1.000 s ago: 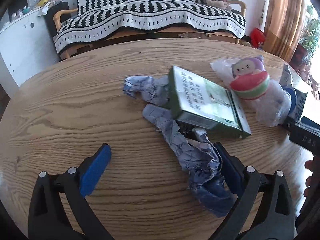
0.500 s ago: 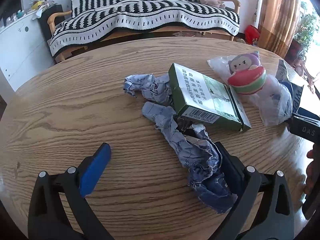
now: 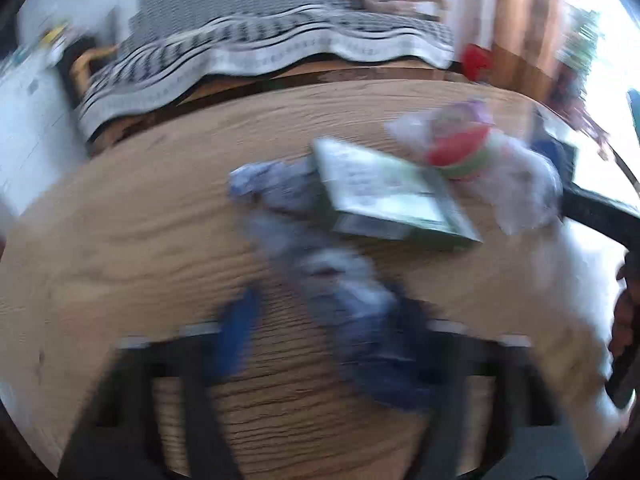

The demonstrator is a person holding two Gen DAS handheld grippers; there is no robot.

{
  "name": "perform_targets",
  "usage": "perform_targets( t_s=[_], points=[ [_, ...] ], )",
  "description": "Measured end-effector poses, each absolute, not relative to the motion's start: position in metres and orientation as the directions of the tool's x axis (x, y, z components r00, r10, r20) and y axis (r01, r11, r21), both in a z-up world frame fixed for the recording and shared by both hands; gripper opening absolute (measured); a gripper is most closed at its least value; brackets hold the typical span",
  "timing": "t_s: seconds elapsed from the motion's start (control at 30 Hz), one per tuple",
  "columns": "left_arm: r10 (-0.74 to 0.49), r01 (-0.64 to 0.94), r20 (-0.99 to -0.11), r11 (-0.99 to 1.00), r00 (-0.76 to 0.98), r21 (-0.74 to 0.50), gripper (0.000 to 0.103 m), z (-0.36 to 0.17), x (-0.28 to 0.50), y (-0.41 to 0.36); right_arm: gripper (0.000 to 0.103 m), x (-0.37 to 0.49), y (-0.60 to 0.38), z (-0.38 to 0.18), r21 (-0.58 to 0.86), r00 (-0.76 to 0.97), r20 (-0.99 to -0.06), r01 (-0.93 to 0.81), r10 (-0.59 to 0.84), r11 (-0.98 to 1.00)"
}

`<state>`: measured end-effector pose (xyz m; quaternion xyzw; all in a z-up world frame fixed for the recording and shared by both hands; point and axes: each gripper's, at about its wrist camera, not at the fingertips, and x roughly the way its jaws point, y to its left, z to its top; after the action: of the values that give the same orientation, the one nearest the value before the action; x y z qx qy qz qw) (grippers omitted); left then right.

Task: Collect trash
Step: 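Grasp the white printed bag with the right tool while the left tool grasps crumpled blue paper, then carry the white bag and blue paper with both tools over the bin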

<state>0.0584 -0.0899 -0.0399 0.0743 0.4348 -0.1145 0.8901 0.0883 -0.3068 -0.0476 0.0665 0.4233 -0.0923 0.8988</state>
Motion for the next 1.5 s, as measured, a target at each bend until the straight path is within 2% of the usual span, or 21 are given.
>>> perform_targets(
  t_s=[0.1, 0.23, 0.4, 0.8, 0.9, 1.03, 1.13, 1.2, 1.23, 1.33, 1.4, 1.5],
  points=[
    [-0.197, 0.258, -0.781, 0.965, 0.592, -0.047, 0.027, -0.030, 0.055, -0.077, 0.031, 0.081, -0.314, -0.041, 0.139, 0.652, -0.757, 0.241, -0.054, 0.961],
    [-0.151, 0.205, -0.729, 0.979, 0.667, -0.016, 0.027, -0.010, 0.047, -0.059, 0.031, 0.064, -0.317, -0.025, 0.187, 0.702, -0.709, 0.274, -0.064, 0.943],
    [-0.179, 0.177, -0.762, 0.981, 0.622, -0.086, 0.027, -0.015, 0.053, -0.046, 0.031, 0.060, -0.295, -0.017, 0.117, 0.714, -0.695, 0.233, -0.088, 0.966],
    [-0.221, 0.214, -0.769, 0.970, 0.600, -0.112, 0.027, -0.010, 0.055, -0.052, 0.031, 0.064, -0.276, -0.011, 0.070, 0.729, -0.675, 0.221, -0.117, 0.973],
    [-0.258, 0.260, -0.725, 0.959, 0.639, -0.112, 0.027, 0.013, 0.040, -0.067, 0.031, 0.050, -0.271, 0.003, 0.161, 0.767, -0.638, 0.213, -0.063, 0.964],
    [-0.295, 0.300, -0.656, 0.948, 0.694, -0.109, 0.027, 0.042, 0.002, -0.090, 0.031, -0.012, -0.297, 0.048, 0.340, 0.867, -0.498, 0.194, 0.001, 0.920],
    [-0.393, 0.365, -0.612, 0.914, 0.686, -0.177, 0.027, 0.057, -0.043, -0.112, 0.032, -0.082, -0.336, 0.066, 0.338, 0.895, -0.446, 0.197, -0.028, 0.920],
    [-0.450, 0.402, -0.580, 0.889, 0.679, -0.219, 0.027, 0.064, -0.076, -0.137, 0.032, -0.128, -0.362, 0.066, 0.270, 0.885, -0.459, 0.226, -0.081, 0.936],
    [-0.517, 0.454, -0.581, 0.851, 0.629, -0.266, 0.027, 0.066, -0.090, -0.158, 0.032, -0.155, -0.381, 0.061, 0.224, 0.862, -0.492, 0.258, -0.119, 0.940],
    [-0.632, 0.592, -0.617, 0.743, 0.468, -0.312, 0.027, 0.069, -0.128, -0.232, 0.032, -0.215, -0.429, 0.041, 0.147, 0.783, -0.591, 0.340, -0.194, 0.929],
    [-0.683, 0.673, -0.649, 0.656, 0.335, -0.342, 0.028, 0.063, -0.161, -0.286, 0.032, -0.251, -0.459, 0.029, 0.152, 0.741, -0.637, 0.389, -0.211, 0.908],
    [-0.673, 0.729, -0.717, 0.582, 0.182, -0.361, 0.028, 0.029, -0.203, -0.353, 0.032, -0.304, -0.500, -0.007, 0.243, 0.676, -0.717, 0.468, -0.167, 0.850]
  ],
)
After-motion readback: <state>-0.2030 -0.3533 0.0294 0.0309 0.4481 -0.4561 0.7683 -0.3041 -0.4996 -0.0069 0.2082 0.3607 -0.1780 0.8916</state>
